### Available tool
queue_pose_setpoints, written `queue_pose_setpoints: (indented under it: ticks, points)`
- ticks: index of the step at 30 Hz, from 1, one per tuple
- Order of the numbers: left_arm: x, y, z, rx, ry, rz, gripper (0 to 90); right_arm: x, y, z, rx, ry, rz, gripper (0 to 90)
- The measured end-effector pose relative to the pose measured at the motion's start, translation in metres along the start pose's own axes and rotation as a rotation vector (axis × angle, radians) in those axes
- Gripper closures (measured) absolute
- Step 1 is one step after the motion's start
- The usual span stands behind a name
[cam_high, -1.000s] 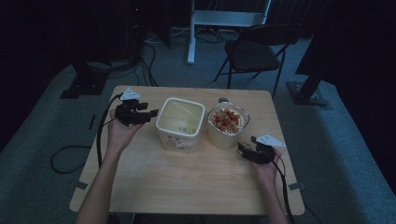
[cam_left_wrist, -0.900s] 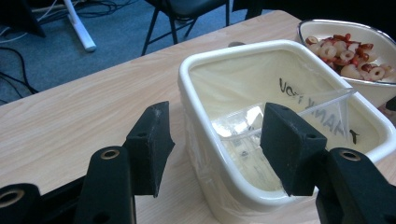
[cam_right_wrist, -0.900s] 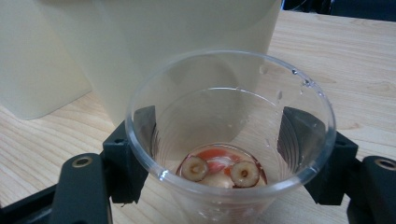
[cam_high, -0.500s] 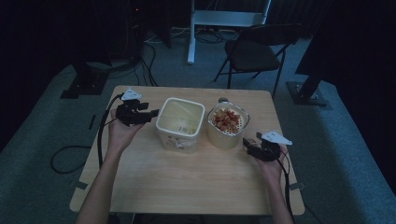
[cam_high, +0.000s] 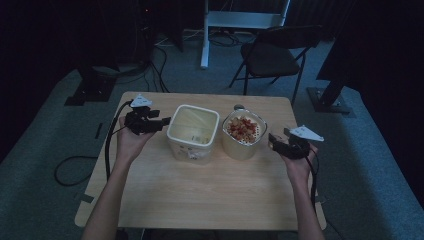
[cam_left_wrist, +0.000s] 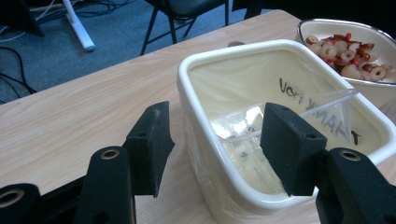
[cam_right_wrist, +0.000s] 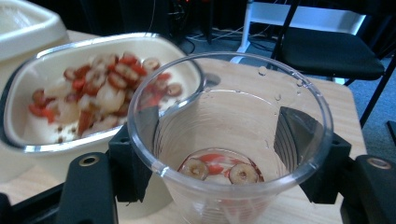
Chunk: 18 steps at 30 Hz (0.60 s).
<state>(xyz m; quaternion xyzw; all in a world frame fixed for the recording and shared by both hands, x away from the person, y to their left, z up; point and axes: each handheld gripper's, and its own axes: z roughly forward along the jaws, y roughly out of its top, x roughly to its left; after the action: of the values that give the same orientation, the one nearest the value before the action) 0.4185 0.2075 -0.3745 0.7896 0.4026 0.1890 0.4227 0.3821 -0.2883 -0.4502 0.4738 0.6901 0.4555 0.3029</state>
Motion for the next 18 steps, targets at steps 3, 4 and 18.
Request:
queue_pose_setpoints:
  ticks: [3,4,18]
  points:
    - [0.000,0.000,0.000,-0.003,-0.001,0.001,43.8,-0.003,0.009,0.000,-0.005,-0.007,0.006,31.3]
    - [0.000,0.000,0.000,-0.003,-0.001,-0.001,43.8,-0.004,0.012,0.000,-0.005,-0.009,0.004,31.4]
    - [0.001,0.000,0.001,0.002,-0.002,-0.002,43.8,-0.012,0.049,0.008,-0.021,-0.028,-0.007,31.6]
